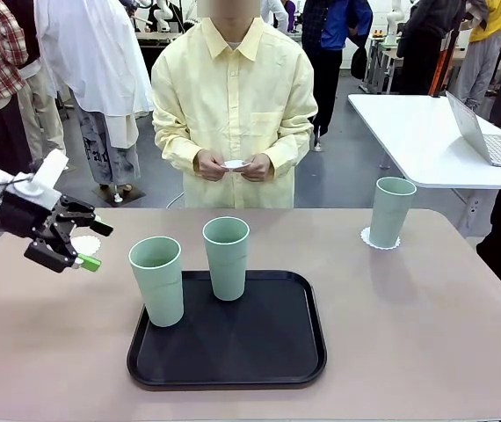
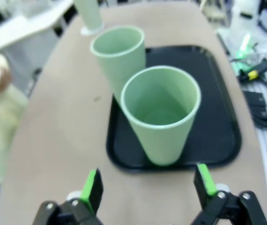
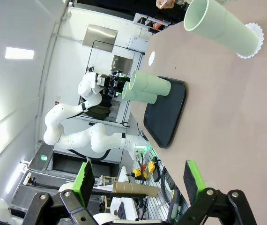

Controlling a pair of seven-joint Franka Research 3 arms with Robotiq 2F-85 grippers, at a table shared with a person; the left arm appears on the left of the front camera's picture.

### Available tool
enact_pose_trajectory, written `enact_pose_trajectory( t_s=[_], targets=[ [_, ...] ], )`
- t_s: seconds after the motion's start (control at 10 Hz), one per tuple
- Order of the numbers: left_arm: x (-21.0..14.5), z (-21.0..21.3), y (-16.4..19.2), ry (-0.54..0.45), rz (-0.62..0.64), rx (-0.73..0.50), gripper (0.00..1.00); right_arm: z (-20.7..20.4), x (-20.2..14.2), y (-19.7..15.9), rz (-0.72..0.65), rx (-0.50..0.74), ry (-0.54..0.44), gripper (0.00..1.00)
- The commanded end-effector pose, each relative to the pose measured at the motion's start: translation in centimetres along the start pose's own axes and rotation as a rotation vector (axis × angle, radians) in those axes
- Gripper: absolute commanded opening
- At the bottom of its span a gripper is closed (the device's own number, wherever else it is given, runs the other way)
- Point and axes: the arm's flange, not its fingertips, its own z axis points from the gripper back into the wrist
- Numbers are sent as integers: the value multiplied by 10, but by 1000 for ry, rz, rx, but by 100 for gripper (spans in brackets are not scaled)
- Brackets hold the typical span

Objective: Place coasters on the table and set cups on them.
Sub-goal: Take one Reusable plastic cup from the Flat Tray and place it on a coaster set by the human.

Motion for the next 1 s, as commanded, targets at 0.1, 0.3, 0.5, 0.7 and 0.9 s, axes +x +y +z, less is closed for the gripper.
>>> enact_pose_trajectory(
  t_s=[0.1,0.3,0.5,0.7,0.9],
  targets=[
    [-40,-14,-1,-210,-66,0,100,0,0,0,-4,0,-1,100],
    [-54,-20,-2,-251,-48,20,100,0,0,0,-4,0,-1,100],
    [-55,-20,-2,-255,8,-32,100,0,0,0,-4,0,-1,100],
    [-51,-12,-2,-266,69,-24,100,0,0,0,-4,0,-1,100],
    [-59,-22,-7,-250,20,-28,100,0,0,0,-4,0,-1,100]
  ],
)
